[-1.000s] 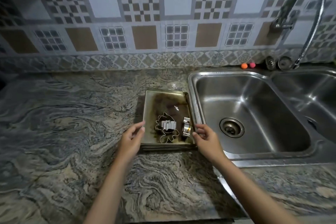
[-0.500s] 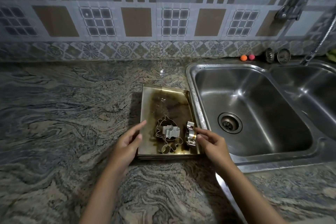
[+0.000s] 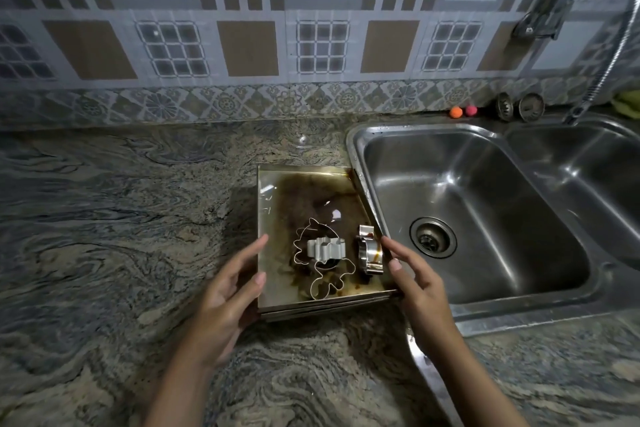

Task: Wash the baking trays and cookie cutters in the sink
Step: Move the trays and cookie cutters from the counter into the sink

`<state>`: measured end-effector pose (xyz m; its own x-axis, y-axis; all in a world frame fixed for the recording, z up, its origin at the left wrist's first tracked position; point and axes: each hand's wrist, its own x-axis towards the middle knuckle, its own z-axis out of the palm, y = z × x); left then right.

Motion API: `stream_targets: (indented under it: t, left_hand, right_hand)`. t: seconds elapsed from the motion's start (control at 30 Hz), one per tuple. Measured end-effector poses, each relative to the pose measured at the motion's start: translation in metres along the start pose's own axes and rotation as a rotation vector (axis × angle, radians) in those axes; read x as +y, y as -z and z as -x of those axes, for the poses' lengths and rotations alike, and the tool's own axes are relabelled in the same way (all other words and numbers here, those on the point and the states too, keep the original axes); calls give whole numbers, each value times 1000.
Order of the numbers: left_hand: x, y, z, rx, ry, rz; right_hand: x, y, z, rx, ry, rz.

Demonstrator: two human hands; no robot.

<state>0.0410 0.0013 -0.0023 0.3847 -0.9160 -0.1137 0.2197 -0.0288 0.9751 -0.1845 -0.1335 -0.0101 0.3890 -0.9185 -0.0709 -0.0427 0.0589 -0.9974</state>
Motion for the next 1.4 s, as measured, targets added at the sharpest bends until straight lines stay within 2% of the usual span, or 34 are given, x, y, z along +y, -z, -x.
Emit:
stream_targets:
  t: [0.2, 0.37, 0.5, 0.73, 0.87, 1.17, 1.4]
  left_hand:
    - [-1, -36, 3, -11, -43, 12]
    - [-6, -100, 2, -43, -69, 21]
    - [-15, -171, 5, -70, -69, 75]
    - [-46, -335, 10, -50, -72, 76]
    - [-54, -413, 4, -108, -52, 86]
    - [-70, -529, -58, -146, 71, 129]
    - [-94, -578, -139, -121, 166, 256]
  right_hand:
    - [-10, 44, 10, -36, -11, -43]
    - [-12, 111, 20, -1, 28, -67]
    - [-14, 185, 27, 1, 69, -51]
    - [-20, 351, 26, 7, 114, 30]
    - [-27, 430, 24, 25, 97, 85]
    - [-21, 543, -22, 109, 19, 21]
    - [-4, 594, -102, 151, -65, -30]
